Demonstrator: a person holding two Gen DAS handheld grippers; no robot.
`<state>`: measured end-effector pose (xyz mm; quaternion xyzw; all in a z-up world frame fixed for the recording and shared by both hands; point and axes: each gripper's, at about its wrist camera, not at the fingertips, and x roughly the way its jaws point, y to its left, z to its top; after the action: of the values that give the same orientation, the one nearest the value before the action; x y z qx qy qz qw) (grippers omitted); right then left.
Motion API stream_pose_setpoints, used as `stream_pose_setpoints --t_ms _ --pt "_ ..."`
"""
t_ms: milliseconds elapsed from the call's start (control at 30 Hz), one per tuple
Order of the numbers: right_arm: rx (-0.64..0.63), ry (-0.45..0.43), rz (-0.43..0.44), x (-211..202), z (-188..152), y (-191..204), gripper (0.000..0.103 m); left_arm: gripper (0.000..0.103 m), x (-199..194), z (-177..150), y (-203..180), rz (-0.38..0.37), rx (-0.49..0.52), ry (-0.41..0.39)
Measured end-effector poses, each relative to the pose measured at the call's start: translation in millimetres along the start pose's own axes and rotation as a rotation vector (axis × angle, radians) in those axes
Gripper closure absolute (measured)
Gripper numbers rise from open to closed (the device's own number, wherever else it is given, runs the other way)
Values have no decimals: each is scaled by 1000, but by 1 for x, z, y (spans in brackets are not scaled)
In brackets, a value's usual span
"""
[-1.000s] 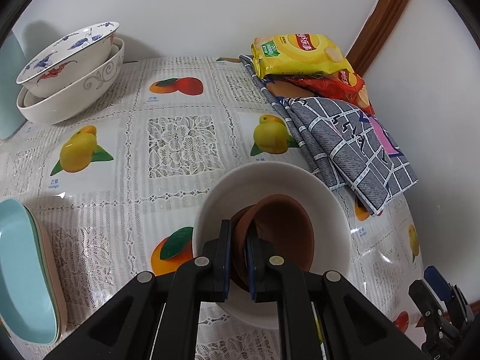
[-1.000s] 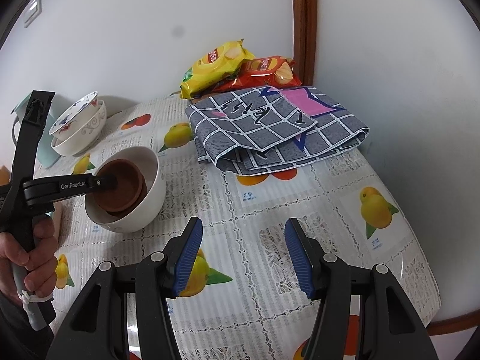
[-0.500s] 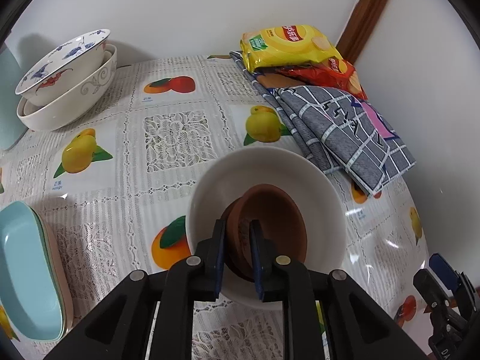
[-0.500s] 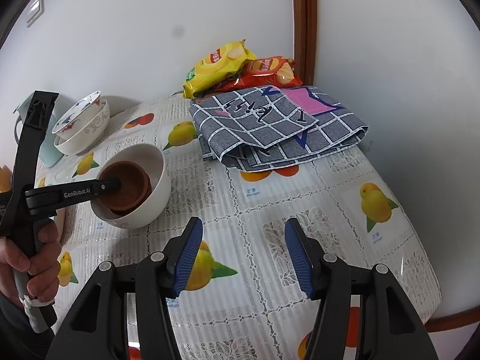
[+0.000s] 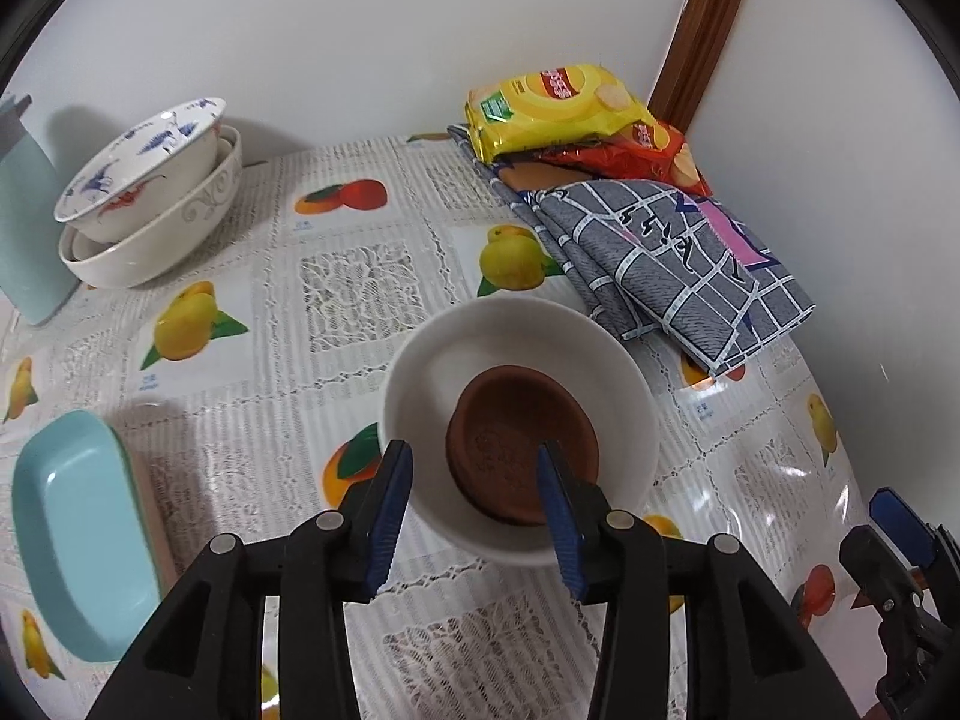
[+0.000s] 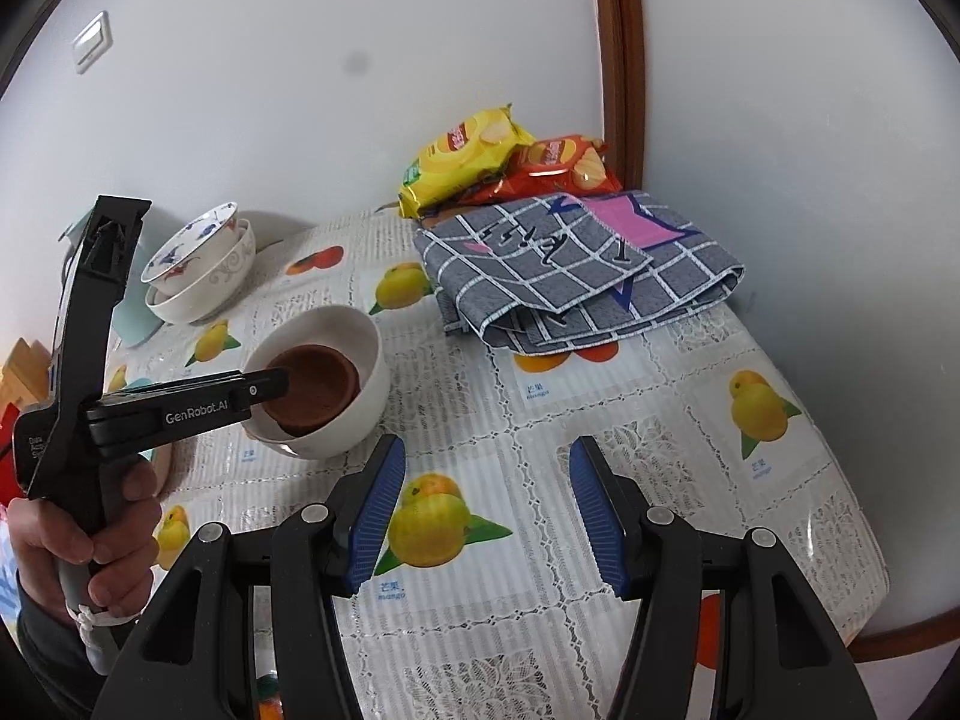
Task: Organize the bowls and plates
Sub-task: 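Open the left gripper and lift both grippers away from the white bowl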
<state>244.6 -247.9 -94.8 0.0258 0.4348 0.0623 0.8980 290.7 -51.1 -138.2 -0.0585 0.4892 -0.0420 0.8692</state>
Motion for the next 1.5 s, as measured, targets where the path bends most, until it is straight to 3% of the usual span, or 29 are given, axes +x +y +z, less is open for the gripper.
stream_pose_setpoints --t_ms 267,500,600,800,967,1167,1333,1500 --pt "-36 -46 -1 -25 0 19 46 61 -36 -9 13 40 -9 -44" --pt "-49 -122 -7 -50 -3 34 30 56 -71 -24 17 127 29 -107" --pt "-46 -137 -3 -57 -3 40 30 52 -83 -31 16 162 42 -127" --pt "-55 -124 -20 -61 -6 54 30 50 -106 -41 21 95 34 -178" --pt "-58 -143 -92 -67 -8 63 29 50 -125 -44 24 77 59 -222" --pt "-4 -99 -20 -68 -5 68 29 50 -139 -44 34 105 66 -257" --pt "-43 -98 -52 -69 -4 83 29 50 -147 -41 43 84 60 -274" --pt "-26 -96 -11 -69 0 86 30 50 -147 -38 49 88 59 -271"
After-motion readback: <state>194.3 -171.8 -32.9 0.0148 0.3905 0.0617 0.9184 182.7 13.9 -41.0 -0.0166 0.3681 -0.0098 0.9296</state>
